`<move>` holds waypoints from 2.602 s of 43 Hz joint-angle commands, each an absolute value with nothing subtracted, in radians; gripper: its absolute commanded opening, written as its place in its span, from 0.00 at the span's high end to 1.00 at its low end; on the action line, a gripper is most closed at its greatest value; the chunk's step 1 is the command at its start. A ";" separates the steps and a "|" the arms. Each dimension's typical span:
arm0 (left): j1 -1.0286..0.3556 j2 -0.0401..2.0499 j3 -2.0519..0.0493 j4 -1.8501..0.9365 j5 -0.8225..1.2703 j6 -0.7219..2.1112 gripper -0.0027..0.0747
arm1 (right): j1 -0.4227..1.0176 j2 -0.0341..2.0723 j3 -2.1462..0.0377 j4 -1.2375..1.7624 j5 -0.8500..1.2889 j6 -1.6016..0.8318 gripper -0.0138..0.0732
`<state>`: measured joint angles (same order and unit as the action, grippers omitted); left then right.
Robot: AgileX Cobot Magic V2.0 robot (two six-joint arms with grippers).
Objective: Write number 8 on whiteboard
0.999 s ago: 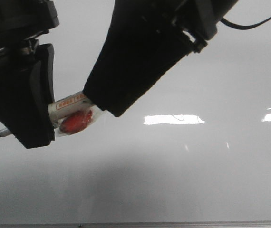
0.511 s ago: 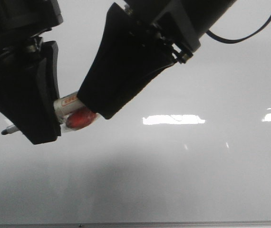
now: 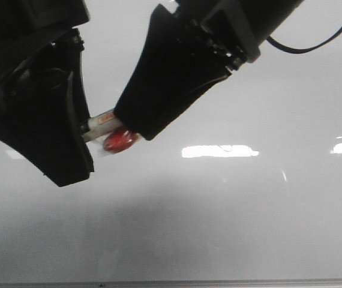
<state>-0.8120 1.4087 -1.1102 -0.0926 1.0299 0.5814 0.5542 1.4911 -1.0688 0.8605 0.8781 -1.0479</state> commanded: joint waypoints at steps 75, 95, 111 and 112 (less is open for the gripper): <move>-0.458 0.449 -0.458 -0.500 0.416 0.546 0.99 | 0.393 1.658 -1.167 1.057 0.510 -1.048 0.91; -0.458 0.449 -0.458 -0.500 0.416 0.546 0.99 | 0.339 1.578 -0.966 1.013 0.476 -1.008 0.91; -0.458 0.449 -0.458 -0.500 0.425 0.546 0.99 | 0.461 1.700 -1.027 1.077 0.405 -1.010 0.91; -0.458 0.449 -0.458 -0.500 0.426 0.546 0.99 | 0.471 1.707 -1.039 1.080 0.405 -1.010 0.91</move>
